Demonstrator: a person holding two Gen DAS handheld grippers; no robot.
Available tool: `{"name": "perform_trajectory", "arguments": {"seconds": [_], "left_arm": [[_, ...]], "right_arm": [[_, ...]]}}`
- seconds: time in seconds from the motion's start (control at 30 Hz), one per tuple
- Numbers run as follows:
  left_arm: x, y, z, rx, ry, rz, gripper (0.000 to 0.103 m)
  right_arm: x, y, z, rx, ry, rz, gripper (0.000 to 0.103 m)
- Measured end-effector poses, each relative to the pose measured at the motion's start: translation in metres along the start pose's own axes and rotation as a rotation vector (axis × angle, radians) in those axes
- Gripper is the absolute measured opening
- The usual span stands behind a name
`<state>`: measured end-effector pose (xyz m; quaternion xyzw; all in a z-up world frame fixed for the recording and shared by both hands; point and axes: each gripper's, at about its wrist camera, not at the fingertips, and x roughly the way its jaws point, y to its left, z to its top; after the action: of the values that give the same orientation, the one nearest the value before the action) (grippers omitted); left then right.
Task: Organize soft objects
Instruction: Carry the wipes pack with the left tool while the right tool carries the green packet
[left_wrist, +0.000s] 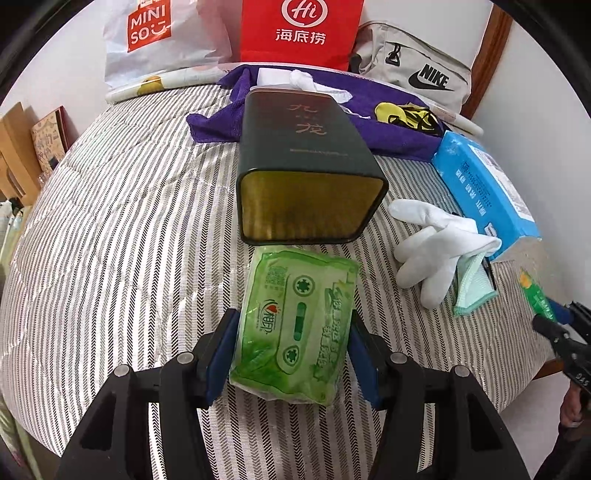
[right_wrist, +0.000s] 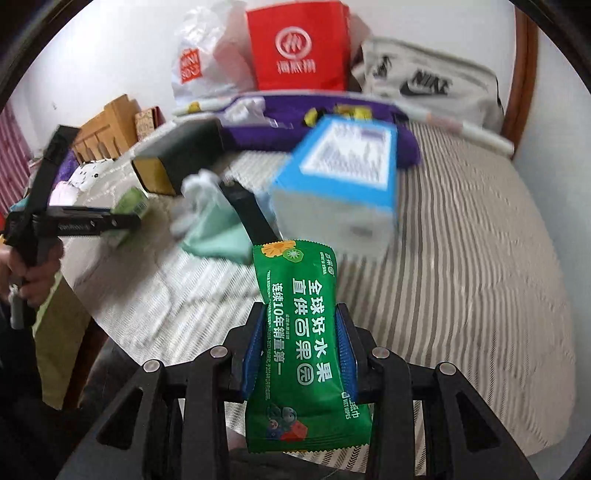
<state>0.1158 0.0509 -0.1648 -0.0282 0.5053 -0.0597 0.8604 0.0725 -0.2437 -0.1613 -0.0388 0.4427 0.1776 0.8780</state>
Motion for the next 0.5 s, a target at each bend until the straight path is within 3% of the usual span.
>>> {"name": "perform_trajectory", "arguments": {"seconds": [0.17, 0.3, 0.4, 0.5], "left_arm": [[0.001, -0.004, 0.001, 0.013, 0.005, 0.003, 0.064], [0.002, -0.006, 0.000, 0.026, -0.009, 0.022, 0.064], [0.002, -0.010, -0.001, 0.053, -0.026, 0.074, 0.052], [0.000, -0.009, 0.000, 0.038, -0.026, 0.047, 0.049]], "right_arm": [[0.020, -0.010, -0.004, 0.038, 0.020, -0.007, 0.039], [0.023, -0.008, -0.005, 0.007, 0.003, -0.027, 0.039], [0.024, -0.007, -0.005, 0.005, -0.008, -0.038, 0.038], [0.023, -0.006, -0.006, 0.003, -0.012, -0.043, 0.036]]}}
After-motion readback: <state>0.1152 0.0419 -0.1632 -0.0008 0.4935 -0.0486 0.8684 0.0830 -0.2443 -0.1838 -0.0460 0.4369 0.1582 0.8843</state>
